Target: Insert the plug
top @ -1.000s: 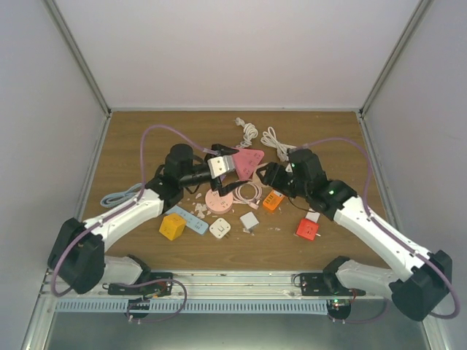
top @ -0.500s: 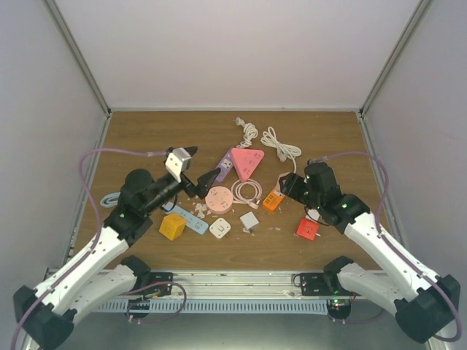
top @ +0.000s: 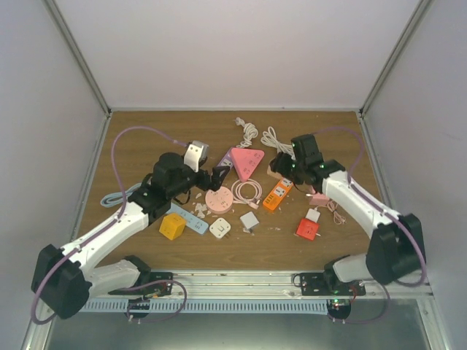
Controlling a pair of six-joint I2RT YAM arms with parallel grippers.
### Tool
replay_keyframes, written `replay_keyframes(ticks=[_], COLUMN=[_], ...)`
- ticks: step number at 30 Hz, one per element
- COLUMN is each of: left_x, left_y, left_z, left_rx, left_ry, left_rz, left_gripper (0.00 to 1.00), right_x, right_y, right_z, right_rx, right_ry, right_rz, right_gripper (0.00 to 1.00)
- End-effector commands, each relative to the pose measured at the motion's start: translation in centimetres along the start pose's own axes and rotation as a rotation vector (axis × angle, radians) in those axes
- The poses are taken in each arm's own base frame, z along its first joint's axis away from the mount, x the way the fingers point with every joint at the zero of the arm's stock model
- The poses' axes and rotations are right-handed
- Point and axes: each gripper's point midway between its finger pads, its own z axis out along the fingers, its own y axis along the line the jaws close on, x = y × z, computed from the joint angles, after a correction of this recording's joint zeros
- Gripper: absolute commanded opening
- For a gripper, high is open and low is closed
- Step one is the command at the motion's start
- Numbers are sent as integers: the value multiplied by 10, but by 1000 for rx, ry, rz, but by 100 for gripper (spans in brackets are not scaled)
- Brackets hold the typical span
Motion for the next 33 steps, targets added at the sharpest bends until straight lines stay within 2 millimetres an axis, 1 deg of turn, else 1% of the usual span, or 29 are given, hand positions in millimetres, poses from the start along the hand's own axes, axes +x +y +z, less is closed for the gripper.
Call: replay_keyframes(ticks=[1, 4, 8, 11, 12, 14, 19, 22, 26, 31, 33], left_x=[-32, -30, -27, -26, -27, -25, -24, -26, -27, -26, -25], left_y=[-14, -14, -16, -11, -10, -8, -6, -4, -4, -1, -1], left_z=[0, 0, -1, 0, 0, 0, 0, -2, -4, -4, -3], left_rx=[53, 58, 73, 45, 35, 28, 16, 6, 2, -12, -12], left_ry=[-54, -51, -51, -50, -50, -42, -44, -56, -63, -61, -59], left_rz=[85, 127, 138, 132, 128, 122, 116, 114, 115, 112, 111], left_gripper=[99, 99, 99, 99, 99, 99, 99, 99, 99, 99, 99], right_x=[-32, -40, -46, -50, -56, -62, -72, -72, -70, -71, -69], right_y=[20, 25, 30, 41, 47, 50, 40, 39, 42, 39, 37], right_z=[16, 33, 57, 69, 70, 75, 85, 92, 100, 105, 110], right_rx=[-63, -74, -64, -98, -110, -105, -33, -20, -19, 1, 2], right_ry=[-27, 3, 52, 98, 97, 93, 57, 63, 83, 77, 83], right_rz=[8, 27, 64, 108, 115, 132, 196, 232, 227, 215, 212], right_gripper=[45, 45, 47, 46, 46, 46, 46, 44, 43, 44, 44])
